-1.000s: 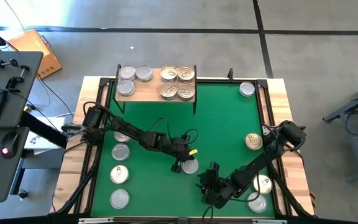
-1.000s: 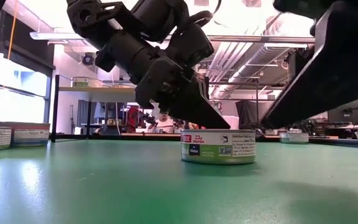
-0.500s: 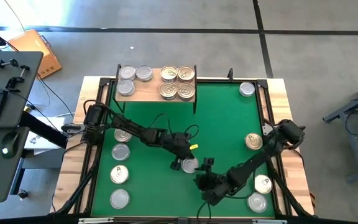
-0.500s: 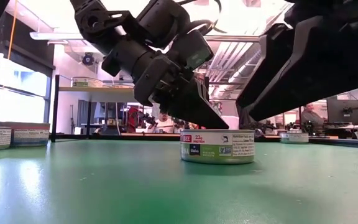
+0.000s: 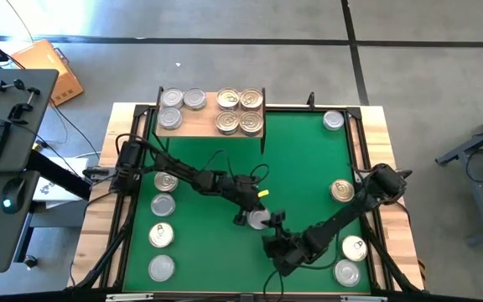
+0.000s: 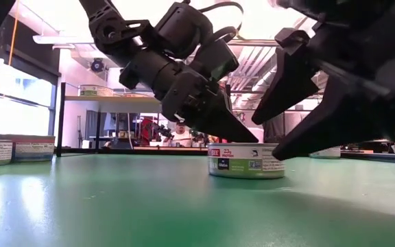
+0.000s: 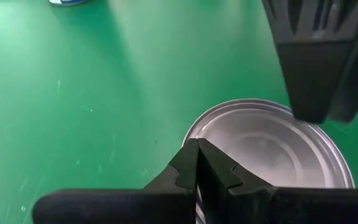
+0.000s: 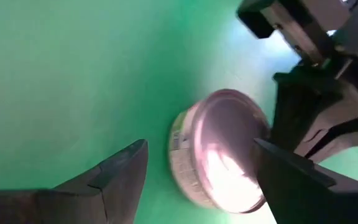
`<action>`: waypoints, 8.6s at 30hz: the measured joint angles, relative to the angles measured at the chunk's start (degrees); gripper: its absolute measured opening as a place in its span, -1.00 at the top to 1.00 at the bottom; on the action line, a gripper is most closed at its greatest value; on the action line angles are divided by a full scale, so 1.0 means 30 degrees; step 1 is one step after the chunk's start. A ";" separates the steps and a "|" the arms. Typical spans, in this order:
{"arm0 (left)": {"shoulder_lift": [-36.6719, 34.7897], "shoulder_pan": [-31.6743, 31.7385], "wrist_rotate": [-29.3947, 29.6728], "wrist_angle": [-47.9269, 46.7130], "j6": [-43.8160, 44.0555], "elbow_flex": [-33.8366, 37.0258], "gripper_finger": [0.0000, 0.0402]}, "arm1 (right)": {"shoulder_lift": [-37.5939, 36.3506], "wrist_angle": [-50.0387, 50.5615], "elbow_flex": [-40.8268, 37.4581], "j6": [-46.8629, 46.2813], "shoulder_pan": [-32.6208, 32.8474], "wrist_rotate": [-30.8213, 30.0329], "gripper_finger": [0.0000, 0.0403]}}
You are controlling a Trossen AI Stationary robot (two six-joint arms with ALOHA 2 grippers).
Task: Stack canned seafood by type on shelf
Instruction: Put the green tuna can on the shelf
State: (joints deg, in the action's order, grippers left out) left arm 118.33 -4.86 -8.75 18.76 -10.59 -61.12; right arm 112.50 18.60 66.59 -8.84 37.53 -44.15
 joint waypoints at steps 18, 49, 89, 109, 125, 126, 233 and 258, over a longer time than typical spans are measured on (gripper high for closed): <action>-0.2389 -0.1410 0.2432 -0.2311 0.0845 0.0146 1.00 | -0.0057 0.0014 0.0051 -0.5613 0.1064 -0.0142 -0.38; -0.1141 -0.0386 0.2586 -0.3164 0.1671 0.0073 1.00 | -0.0057 0.0674 0.0051 -0.6467 0.0790 0.0803 -0.38; -0.1087 0.0282 0.0254 -0.1945 0.0846 0.0000 1.00 | -0.0064 0.1009 0.0051 -0.5360 0.0236 -0.0108 -0.35; -0.1058 0.0417 -0.0049 -0.2205 0.0641 0.0188 1.00 | -0.0064 0.2312 0.0971 -0.6556 0.0511 -0.0057 -0.31; -0.1043 0.0663 -0.1064 0.2981 0.1964 0.2951 1.00 | 0.0002 0.5750 0.1189 -1.2549 0.0890 -0.1814 -0.31; -0.1043 0.0663 -0.1064 0.2981 0.1960 0.2951 1.00 | 0.0009 0.4715 0.0656 -1.2187 0.0895 -0.2176 -0.31; -1.9177 -2.0557 2.6526 -0.5473 0.1770 0.6608 1.00 | -0.0338 -0.3693 0.9500 1.2910 -1.1381 0.6661 0.39; -1.9162 -2.2833 3.2618 -0.6911 0.2593 0.6666 1.00 | 0.9458 -0.1096 2.1209 2.0446 -1.4362 0.3204 0.39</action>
State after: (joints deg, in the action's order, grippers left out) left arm 60.84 -73.36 89.10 -1.97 -2.81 -41.12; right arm 140.88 15.31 130.21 52.49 -5.55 -34.53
